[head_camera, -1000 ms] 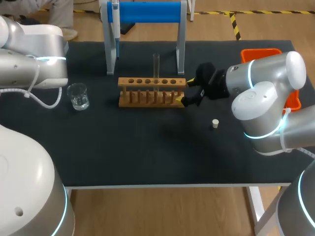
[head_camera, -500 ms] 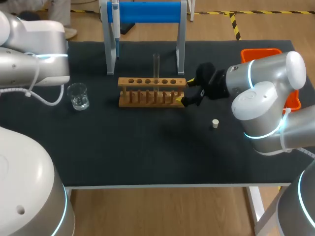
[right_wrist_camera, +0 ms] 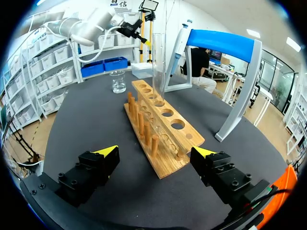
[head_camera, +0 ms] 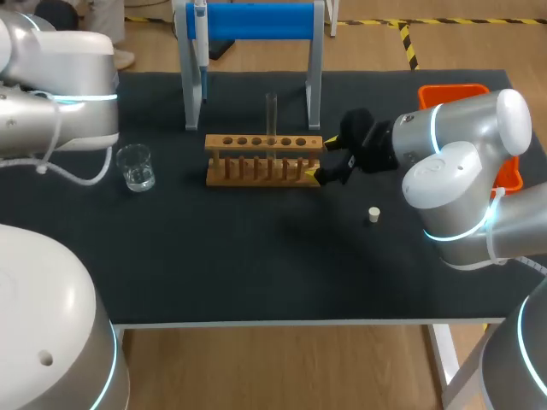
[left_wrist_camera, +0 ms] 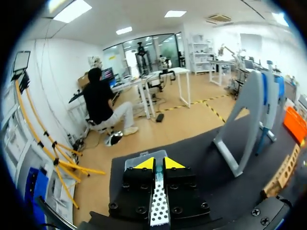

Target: Invert the test tube, pick up the pipette, mount the tip to pipette, aspirate from beaker and dispense into the tube, eject the tip, return the pipette, and cap with the stopper.

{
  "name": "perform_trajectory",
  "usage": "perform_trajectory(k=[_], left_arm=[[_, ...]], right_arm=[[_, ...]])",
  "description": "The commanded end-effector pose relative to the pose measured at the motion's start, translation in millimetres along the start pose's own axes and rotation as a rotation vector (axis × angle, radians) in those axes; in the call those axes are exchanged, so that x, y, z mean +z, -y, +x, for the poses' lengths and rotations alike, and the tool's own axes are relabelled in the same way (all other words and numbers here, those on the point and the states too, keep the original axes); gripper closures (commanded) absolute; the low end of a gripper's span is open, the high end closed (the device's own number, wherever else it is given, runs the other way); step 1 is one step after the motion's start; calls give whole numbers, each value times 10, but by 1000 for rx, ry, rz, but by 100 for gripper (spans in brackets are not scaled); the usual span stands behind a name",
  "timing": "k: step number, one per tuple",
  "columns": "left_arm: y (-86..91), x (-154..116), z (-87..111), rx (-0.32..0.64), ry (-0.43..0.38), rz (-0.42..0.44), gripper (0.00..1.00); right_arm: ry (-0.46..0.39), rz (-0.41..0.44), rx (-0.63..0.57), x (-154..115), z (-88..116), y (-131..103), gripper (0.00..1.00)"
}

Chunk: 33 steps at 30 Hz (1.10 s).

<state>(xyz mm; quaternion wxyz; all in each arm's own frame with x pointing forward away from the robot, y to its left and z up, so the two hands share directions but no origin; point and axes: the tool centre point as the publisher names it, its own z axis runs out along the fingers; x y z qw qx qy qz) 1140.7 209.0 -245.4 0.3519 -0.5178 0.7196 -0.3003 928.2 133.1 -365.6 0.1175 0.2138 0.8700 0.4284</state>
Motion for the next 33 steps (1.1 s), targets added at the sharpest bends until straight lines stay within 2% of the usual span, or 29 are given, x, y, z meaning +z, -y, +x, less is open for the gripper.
perform_trajectory(k=[1,2,29,33], left_arm=[[83,-863,131,190,-278,-19,100],[102,-980,216,226,-328,-19,100],[102,-980,216,226,-328,-19,100],[254,-1383,461,333,-394,-2,100]], right_arm=[[-2,-1,0,-6,-6,5,0],[-2,-1,0,-6,-6,5,0],[-2,-1,0,-6,-6,5,0],[-2,-1,0,-6,-6,5,0]])
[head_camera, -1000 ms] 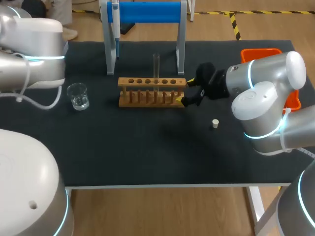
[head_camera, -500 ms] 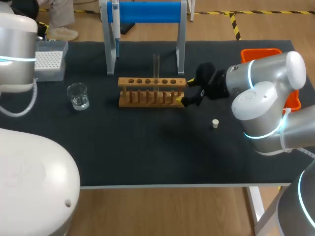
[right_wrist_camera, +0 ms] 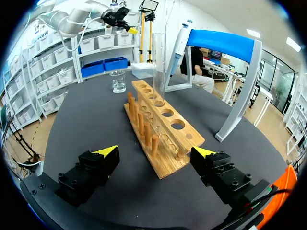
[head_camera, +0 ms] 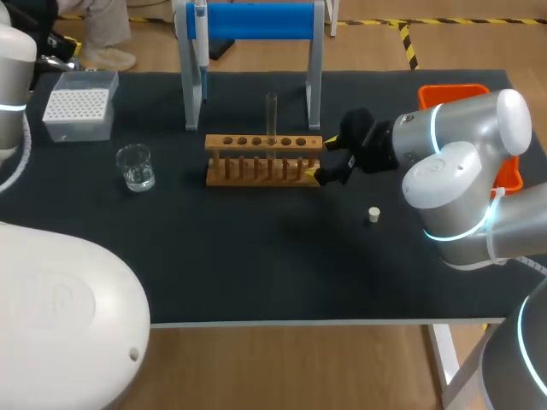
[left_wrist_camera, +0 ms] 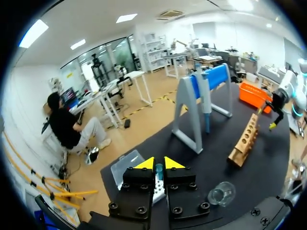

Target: Invert the test tube, pick up the pipette, mount the tip to pipette, aspirate from beaker and dispense into the tube, eject the tip, return the pipette, and cap with the stopper.

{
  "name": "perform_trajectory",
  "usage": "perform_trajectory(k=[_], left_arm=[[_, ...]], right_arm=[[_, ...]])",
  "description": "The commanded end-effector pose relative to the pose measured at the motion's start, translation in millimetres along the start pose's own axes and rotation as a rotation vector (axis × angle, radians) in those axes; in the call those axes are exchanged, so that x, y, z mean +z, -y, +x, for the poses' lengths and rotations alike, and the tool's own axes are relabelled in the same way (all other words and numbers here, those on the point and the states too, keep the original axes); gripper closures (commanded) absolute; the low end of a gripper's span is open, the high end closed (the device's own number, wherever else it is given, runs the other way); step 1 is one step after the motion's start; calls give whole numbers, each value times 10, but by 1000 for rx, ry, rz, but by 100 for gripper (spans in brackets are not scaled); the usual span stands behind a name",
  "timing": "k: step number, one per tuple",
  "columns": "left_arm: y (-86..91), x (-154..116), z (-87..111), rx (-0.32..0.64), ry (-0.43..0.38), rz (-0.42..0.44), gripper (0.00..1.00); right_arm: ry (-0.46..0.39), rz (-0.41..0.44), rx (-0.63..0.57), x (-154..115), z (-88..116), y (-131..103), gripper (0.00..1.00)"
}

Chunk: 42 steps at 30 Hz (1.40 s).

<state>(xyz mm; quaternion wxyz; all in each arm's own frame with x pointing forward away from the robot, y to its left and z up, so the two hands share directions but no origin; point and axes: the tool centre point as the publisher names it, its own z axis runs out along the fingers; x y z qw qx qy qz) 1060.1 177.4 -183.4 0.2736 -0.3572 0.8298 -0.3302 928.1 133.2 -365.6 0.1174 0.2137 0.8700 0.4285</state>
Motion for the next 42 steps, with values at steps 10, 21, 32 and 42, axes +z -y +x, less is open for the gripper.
perform_trajectory(k=[10,21,32,42], left_arm=[[374,-702,1037,210,-265,-9,100],[498,-907,1715,266,-535,63,100],[498,-907,1715,266,-535,63,100],[498,-907,1715,266,-535,63,100]], right_arm=[[-2,-1,0,-6,-7,6,0],[-2,-1,0,-6,-7,6,0],[-2,-1,0,-6,-7,6,0],[-2,-1,0,-6,-7,6,0]])
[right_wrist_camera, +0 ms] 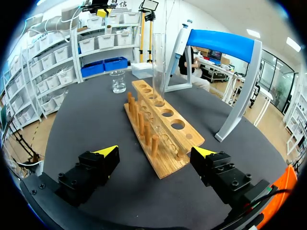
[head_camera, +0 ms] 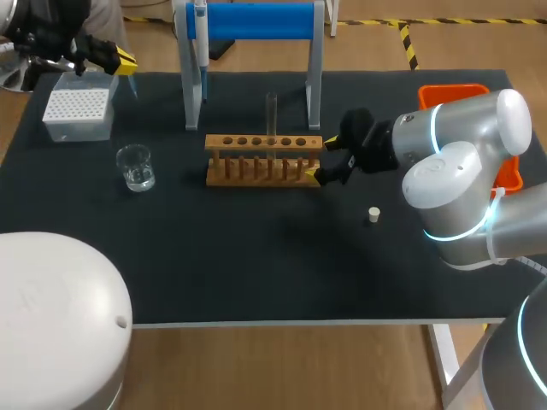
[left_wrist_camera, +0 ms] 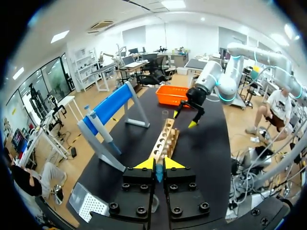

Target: Invert the test tube, pick up the pipette, mount the tip to pipette, aspirate from beaker and dispense into the tube, eject the tip, return the pipette, and cap with the stopper.

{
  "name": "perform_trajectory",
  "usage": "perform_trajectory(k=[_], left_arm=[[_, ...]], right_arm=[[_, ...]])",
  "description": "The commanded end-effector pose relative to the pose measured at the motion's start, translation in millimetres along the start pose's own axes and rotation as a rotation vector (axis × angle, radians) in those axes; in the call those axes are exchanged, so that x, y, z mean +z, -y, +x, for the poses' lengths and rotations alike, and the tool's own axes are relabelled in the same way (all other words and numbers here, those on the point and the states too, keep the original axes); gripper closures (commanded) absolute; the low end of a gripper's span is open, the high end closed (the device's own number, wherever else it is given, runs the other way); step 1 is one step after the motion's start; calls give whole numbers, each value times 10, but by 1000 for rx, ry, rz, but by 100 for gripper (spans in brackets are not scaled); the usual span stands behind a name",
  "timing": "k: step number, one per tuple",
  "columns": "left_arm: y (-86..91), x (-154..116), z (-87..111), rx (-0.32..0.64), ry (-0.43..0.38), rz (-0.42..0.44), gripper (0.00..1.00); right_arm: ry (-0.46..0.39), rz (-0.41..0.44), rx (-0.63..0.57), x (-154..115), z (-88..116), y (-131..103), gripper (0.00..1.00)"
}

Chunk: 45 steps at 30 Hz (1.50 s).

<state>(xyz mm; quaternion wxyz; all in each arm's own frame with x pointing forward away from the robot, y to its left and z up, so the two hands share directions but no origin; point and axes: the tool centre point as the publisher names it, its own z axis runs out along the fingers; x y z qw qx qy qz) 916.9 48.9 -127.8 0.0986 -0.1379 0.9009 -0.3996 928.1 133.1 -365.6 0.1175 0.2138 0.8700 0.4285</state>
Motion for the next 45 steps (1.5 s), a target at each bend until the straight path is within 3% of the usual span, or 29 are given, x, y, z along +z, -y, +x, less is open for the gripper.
perform_trajectory(k=[1,5,18,25,32,45], left_arm=[[-2,-23,2,1,-3,-1,100],[74,56,161,20,-35,-16,100],[550,401,1065,54,-52,-47,100],[719,582,1332,44,-27,-4,100],[912,868,1581,43,-59,4,100],[1158,1219,1865,44,-108,-1,100]], right_arm=[[-2,-1,0,-6,-7,5,0],[-2,-1,0,-6,-7,5,0],[-2,-1,0,-6,-7,5,0],[-2,-1,0,-6,-7,5,0],[-2,-1,0,-6,-7,5,0],[-2,-1,0,-6,-7,5,0]])
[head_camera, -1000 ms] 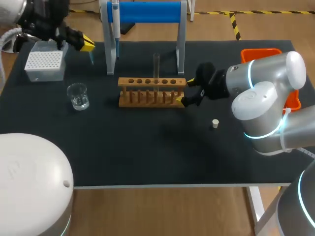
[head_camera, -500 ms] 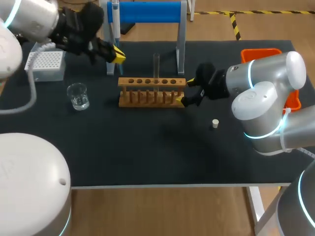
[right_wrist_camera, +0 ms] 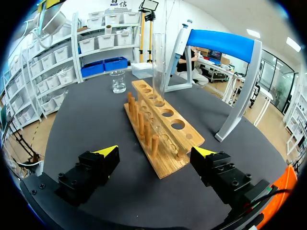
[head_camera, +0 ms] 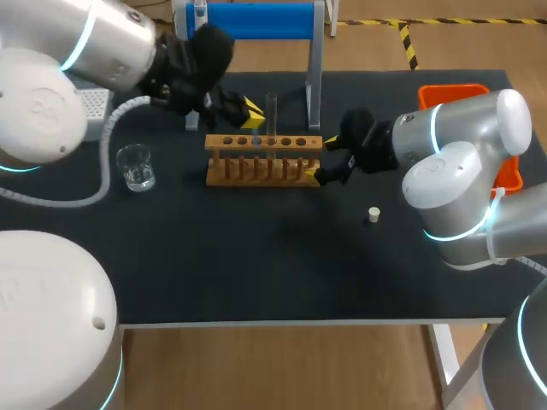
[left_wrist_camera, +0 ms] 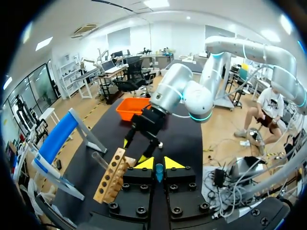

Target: Invert the test tube, pick up the pipette, mount the tip to pipette, aspirate from beaker and dispense into the tube, eject the tip, return the pipette, and cap with the stopper.

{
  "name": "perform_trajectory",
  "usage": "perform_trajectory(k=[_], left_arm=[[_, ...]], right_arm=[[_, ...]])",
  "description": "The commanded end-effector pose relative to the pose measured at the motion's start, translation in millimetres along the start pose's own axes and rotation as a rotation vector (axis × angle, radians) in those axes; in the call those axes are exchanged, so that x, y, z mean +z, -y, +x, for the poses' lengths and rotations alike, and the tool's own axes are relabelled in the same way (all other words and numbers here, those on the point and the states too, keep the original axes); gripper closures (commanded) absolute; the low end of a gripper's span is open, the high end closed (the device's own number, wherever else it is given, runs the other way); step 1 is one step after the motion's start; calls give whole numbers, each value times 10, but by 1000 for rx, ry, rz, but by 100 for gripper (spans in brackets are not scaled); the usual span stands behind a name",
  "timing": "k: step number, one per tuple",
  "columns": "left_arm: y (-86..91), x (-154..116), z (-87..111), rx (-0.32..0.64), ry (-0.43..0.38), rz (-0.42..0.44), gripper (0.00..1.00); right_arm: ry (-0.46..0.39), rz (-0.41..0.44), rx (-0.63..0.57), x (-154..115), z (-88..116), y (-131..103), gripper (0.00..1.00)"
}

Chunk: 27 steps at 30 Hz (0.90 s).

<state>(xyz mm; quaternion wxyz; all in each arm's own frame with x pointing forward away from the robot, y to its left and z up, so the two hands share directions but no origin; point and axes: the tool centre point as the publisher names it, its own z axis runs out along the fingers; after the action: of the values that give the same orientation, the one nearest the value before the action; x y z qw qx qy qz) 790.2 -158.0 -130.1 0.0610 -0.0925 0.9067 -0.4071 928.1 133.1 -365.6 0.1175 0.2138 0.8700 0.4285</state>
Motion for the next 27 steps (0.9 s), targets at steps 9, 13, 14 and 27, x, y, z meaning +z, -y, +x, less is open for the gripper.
perform_trajectory(k=[9,13,14,27], left_arm=[[48,252,-29,-31,50,11,100],[29,274,-52,-22,41,9,100],[24,277,-56,-18,37,6,100],[28,293,-53,-9,17,6,100]], right_arm=[[-2,-1,0,-6,-6,5,0],[-2,-1,0,-6,-6,5,0],[-2,-1,0,-6,-6,5,0],[-2,-1,0,-6,-6,5,0]])
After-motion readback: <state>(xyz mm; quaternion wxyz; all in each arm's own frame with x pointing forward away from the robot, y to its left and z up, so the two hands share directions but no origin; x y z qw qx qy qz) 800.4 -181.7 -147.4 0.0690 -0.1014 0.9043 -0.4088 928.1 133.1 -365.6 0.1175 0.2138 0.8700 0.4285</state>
